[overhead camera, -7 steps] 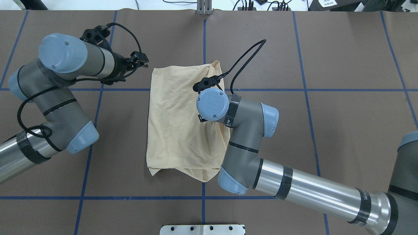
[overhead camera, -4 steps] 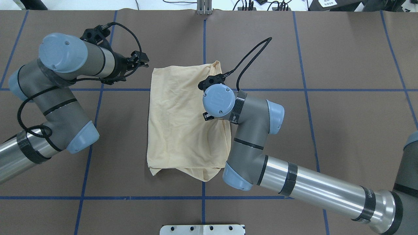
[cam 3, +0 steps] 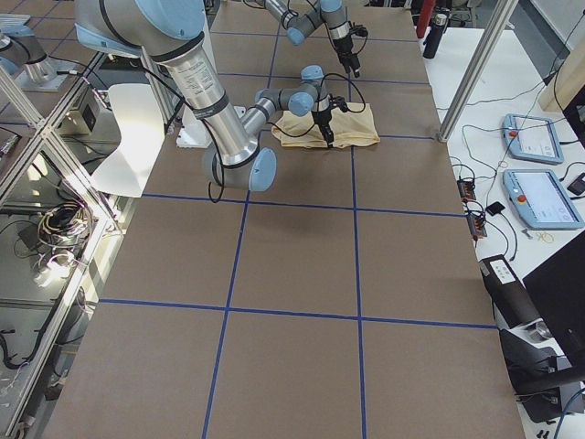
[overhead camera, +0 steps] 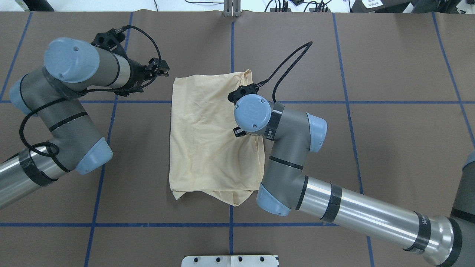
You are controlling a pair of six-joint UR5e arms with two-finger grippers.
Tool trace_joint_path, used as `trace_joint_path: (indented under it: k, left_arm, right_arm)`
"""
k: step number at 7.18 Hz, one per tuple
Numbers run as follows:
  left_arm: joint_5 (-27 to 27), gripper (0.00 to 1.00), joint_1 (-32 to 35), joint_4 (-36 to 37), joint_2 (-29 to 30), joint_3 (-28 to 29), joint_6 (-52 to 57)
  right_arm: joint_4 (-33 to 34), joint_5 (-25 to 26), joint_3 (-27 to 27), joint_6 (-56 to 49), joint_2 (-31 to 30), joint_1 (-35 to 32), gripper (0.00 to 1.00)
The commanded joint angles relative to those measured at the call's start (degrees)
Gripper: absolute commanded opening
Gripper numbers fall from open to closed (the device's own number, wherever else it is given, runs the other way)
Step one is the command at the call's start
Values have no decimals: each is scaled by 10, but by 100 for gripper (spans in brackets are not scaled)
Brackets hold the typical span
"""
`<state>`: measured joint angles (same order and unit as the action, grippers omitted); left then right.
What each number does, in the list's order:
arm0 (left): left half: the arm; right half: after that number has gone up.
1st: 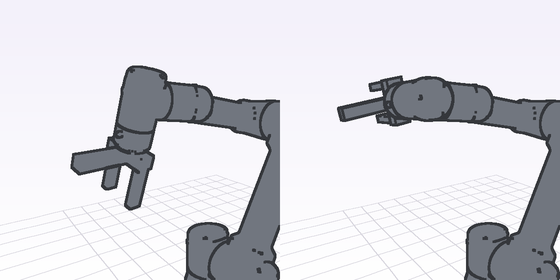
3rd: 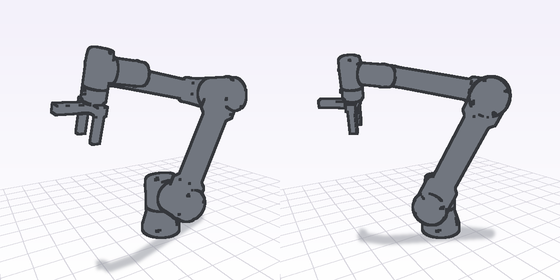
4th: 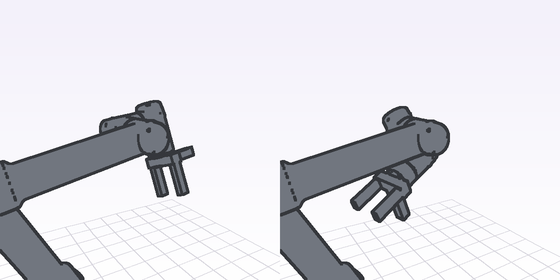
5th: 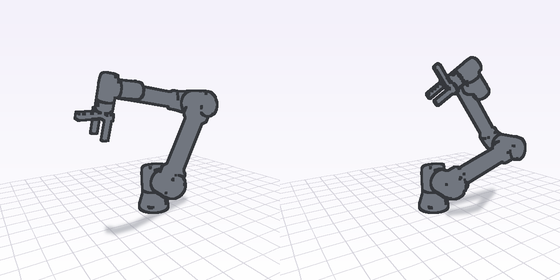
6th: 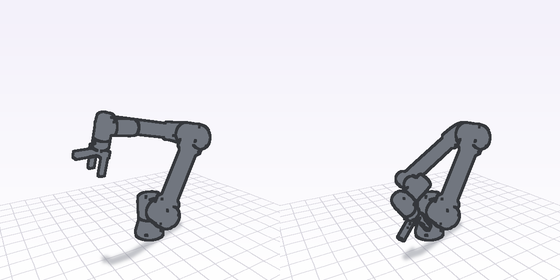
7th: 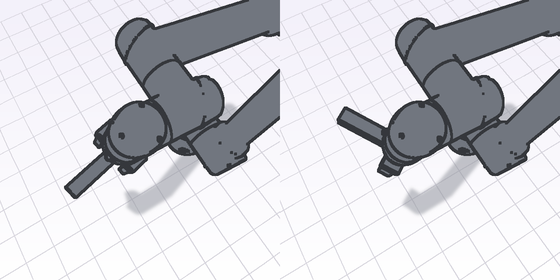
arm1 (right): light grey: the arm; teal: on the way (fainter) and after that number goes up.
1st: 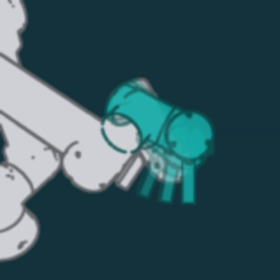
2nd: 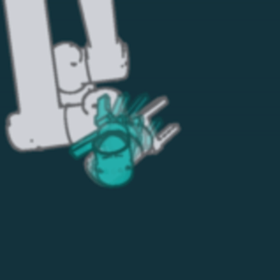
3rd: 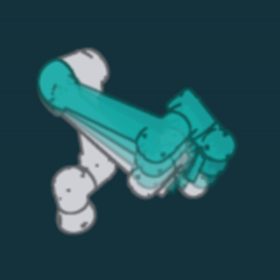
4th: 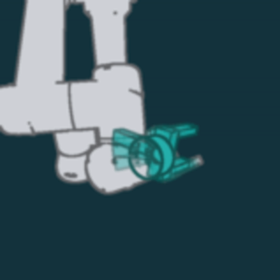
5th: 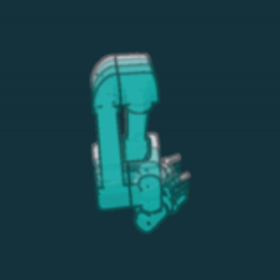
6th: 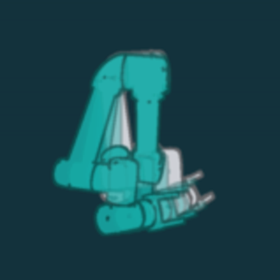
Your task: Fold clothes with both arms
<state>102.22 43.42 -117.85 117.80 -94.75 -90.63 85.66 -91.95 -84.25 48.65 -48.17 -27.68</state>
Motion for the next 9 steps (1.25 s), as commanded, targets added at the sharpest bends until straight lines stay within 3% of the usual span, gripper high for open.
trace_joint_path:
  k: [1,5,7,8,9]
  left_arm:
    - [0,100,0,0,0,1,0]
    - [0,100,0,1,0,0,0]
    - [0,100,0,0,-2,1,1]
    - [0,100,0,0,-2,1,1]
    - [0,100,0,0,-1,1,1]
  right_arm:
    - [1,-7,-21,-14,-17,-7,46]
    - [-18,-31,-43,-19,1,-43,47]
    - [-142,-18,22,-11,17,-43,47]
    - [-179,-5,72,8,37,-43,46]
    - [-181,-6,87,8,44,-43,43]
